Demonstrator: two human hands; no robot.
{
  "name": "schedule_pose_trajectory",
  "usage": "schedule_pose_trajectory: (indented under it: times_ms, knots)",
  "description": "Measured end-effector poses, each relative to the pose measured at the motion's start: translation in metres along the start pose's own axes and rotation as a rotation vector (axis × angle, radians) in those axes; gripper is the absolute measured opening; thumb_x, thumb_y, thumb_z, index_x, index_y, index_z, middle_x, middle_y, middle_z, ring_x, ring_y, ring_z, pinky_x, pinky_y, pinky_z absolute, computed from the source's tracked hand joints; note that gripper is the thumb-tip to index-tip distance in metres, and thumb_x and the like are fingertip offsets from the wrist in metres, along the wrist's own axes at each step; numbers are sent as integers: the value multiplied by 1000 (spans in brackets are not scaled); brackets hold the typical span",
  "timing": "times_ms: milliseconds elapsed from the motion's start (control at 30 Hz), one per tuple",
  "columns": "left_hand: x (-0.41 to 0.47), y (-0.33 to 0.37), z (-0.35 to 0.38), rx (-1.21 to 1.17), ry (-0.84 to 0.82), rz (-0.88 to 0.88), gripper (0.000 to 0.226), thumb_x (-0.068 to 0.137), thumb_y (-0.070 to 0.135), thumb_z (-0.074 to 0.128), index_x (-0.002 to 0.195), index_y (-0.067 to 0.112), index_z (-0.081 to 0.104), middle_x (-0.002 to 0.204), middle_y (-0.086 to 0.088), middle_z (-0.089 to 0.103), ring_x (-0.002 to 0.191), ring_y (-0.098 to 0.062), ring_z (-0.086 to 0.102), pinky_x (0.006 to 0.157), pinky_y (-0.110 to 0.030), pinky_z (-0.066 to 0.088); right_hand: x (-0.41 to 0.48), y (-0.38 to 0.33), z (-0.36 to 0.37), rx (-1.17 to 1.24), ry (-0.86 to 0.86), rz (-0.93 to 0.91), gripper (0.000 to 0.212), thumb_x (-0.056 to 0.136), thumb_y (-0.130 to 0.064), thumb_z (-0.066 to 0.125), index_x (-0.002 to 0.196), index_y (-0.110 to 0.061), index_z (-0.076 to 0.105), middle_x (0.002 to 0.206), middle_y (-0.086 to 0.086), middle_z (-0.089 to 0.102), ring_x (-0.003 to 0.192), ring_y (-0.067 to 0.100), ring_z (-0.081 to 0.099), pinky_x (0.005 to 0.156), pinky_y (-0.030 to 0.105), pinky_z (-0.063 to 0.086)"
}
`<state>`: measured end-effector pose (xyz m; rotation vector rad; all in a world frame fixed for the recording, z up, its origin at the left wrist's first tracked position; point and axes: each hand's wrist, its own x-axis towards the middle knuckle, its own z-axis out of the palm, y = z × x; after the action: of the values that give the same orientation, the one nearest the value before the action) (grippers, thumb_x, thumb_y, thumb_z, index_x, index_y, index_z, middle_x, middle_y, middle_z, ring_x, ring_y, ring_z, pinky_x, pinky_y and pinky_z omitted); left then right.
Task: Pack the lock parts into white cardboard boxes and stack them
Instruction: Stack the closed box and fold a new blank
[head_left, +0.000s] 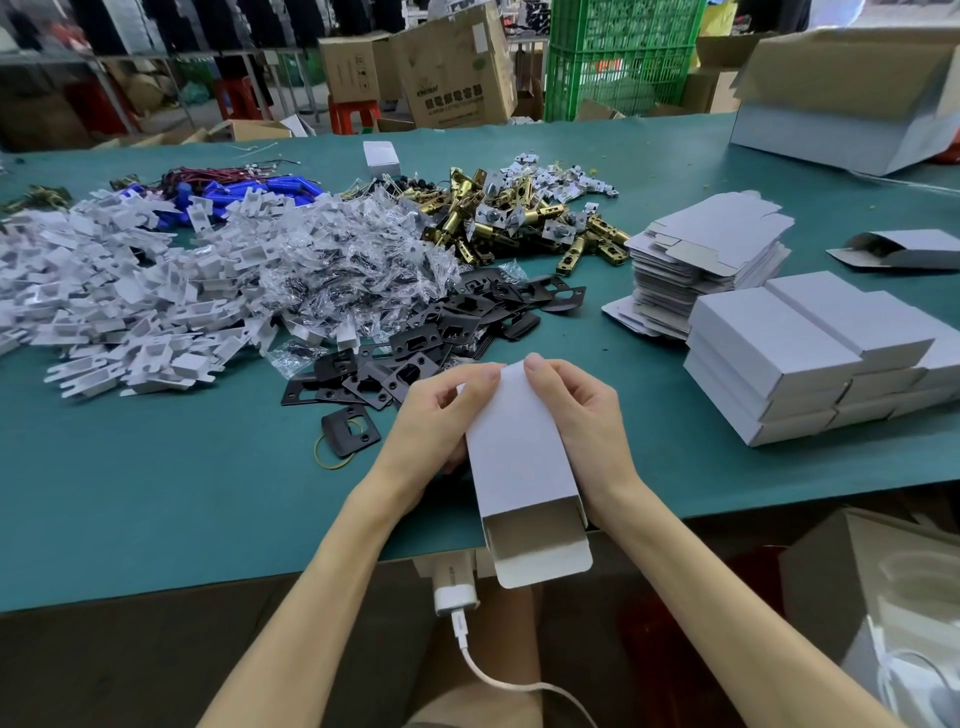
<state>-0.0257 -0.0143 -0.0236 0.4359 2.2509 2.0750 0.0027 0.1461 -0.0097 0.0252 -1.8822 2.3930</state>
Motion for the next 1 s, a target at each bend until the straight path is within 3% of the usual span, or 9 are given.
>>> schedule_pose_trajectory:
  times_ms: [67,167,333,467,600,733,800,900,1000]
  knots:
    - [0,-1,2,13,11,-10,47,103,51,55,97,8,71,57,-5,45,40,-17,31,38,-20,25,0,0,-1,10,18,12,24,99,-30,65,101,-6,66,75,2,69,66,16,63,55,28,53]
    - [-1,0,3,26,10,-8,55,100,55,55,75,6,51,52,-1,45,38,-16,33,38,-20,27,1,-1,-2,62,41,51,35,96,-32,68,113,-6,53,73,2,71,60,15,65,50,27,53]
    - [-2,1,0,-18,25,8,60,99,59,58,80,2,54,61,-8,51,46,-22,41,40,-24,31,1,-2,-2,14,15,63,57,85,-52,68,120,-8,56,83,4,73,69,18,69,55,30,56]
    - [-1,3,-1,-179,232,12,66,95,60,63,93,-5,61,78,-15,59,66,-26,51,55,-32,39,3,-2,-2,-100,-76,67,60,93,-63,55,120,-11,66,108,17,74,89,33,69,80,46,54]
    - [2,3,-6,-172,482,63,36,98,55,60,76,29,70,72,5,56,64,-10,50,55,-21,41,2,1,-3,-204,-209,48,40,89,-49,63,114,-20,73,101,-3,76,86,10,67,74,23,49]
    - [2,4,-7,-134,522,89,40,99,59,56,67,37,65,65,15,51,64,-6,46,57,-19,38,2,6,-3,-182,-220,11,37,84,-26,81,119,-18,71,104,0,77,84,9,70,68,18,52]
    - [2,2,-7,-131,487,80,37,98,61,57,72,37,68,70,9,54,68,-11,50,59,-22,42,3,6,-3,-115,-120,5,50,79,-22,86,124,-19,64,104,5,77,85,13,73,66,22,54]
    - [1,2,-7,-185,423,80,35,96,58,63,97,26,75,82,0,64,72,-14,57,59,-26,50,5,5,-6,49,138,30,74,60,-34,91,124,-18,57,110,7,72,97,22,71,68,34,59]
    - [0,2,-5,-174,359,97,44,93,47,68,123,15,73,111,1,75,93,-11,67,69,-22,55,7,6,-9,131,303,21,80,52,-43,91,121,-20,56,120,9,67,108,24,68,86,47,60]
